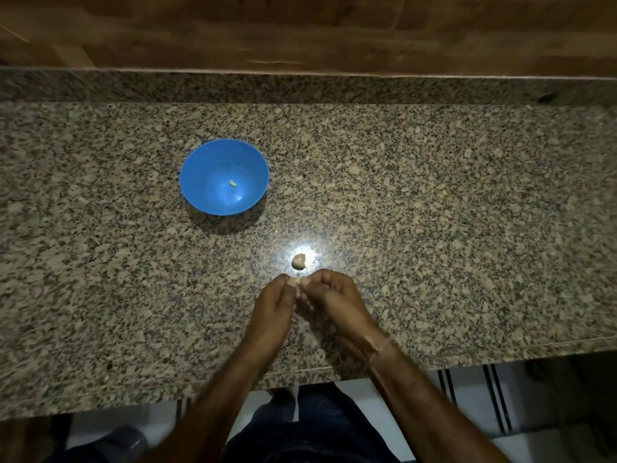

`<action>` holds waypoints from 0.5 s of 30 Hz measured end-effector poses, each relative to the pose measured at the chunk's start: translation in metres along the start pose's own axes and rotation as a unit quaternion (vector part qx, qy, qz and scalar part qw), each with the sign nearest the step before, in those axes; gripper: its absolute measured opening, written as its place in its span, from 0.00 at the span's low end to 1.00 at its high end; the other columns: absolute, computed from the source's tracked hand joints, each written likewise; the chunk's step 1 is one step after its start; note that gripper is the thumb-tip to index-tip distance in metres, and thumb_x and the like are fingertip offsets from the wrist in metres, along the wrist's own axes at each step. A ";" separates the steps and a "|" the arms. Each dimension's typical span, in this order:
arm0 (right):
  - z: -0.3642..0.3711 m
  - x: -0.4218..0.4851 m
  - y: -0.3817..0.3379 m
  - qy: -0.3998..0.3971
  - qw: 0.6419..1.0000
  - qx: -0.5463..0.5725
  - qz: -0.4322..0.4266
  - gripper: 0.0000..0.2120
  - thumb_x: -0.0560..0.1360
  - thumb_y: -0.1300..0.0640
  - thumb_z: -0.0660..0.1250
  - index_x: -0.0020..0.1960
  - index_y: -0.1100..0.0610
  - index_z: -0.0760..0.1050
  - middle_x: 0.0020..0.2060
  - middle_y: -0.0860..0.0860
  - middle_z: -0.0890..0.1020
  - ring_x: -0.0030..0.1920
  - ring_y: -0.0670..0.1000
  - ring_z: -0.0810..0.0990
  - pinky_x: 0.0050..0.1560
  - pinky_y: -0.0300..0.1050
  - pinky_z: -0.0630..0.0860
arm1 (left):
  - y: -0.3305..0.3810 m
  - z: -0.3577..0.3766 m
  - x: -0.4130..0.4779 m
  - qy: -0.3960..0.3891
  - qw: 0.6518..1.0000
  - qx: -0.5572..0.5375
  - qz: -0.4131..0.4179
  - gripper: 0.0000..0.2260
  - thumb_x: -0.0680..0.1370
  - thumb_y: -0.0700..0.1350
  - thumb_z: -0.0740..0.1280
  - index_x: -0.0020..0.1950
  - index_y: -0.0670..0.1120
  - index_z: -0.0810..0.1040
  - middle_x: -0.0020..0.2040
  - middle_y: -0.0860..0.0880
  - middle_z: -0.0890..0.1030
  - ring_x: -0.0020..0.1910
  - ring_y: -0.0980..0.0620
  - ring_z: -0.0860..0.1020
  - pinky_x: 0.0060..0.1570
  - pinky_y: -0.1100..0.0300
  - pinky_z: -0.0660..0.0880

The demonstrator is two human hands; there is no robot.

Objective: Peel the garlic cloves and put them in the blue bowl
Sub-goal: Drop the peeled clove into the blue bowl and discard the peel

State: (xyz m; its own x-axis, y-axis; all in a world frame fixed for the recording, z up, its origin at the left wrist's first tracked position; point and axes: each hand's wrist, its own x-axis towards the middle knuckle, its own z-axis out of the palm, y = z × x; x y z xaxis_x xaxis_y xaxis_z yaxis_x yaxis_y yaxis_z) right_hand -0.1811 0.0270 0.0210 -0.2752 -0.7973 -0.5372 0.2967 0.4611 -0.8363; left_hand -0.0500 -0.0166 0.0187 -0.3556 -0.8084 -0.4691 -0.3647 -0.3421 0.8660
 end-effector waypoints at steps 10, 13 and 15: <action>-0.004 0.000 0.009 0.036 0.994 -0.087 -0.054 0.08 0.82 0.58 0.71 0.47 0.62 0.83 0.40 0.58 0.86 0.43 0.57 0.86 0.55 0.67 0.83 | 0.002 -0.005 -0.001 0.086 0.992 0.046 0.084 0.05 0.81 0.42 0.71 0.49 0.50 0.85 0.42 0.55 0.86 0.42 0.58 0.85 0.43 0.63 0.81; -0.006 0.000 0.008 0.042 0.980 -0.161 -0.107 0.06 0.81 0.56 0.72 0.46 0.56 0.84 0.39 0.54 0.87 0.43 0.56 0.87 0.50 0.63 0.83 | 0.002 -0.009 0.000 0.078 0.993 0.031 0.080 0.05 0.81 0.43 0.71 0.48 0.51 0.86 0.42 0.54 0.87 0.43 0.56 0.85 0.44 0.61 0.81; -0.007 0.000 0.008 0.029 0.979 -0.167 -0.115 0.05 0.81 0.56 0.71 0.48 0.55 0.85 0.41 0.52 0.87 0.44 0.55 0.87 0.50 0.62 0.84 | 0.003 -0.012 0.003 0.067 0.996 0.010 0.063 0.06 0.81 0.42 0.71 0.48 0.49 0.87 0.42 0.53 0.87 0.42 0.56 0.85 0.43 0.64 0.79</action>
State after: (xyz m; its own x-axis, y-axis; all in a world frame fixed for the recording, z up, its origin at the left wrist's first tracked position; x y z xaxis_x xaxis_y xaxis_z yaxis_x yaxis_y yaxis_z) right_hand -0.1855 0.0336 0.0136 -0.3539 -0.8759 -0.3279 -0.0924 0.3816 -0.9197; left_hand -0.0418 -0.0254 0.0219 -0.2819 -0.9017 -0.3277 -0.3416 -0.2249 0.9126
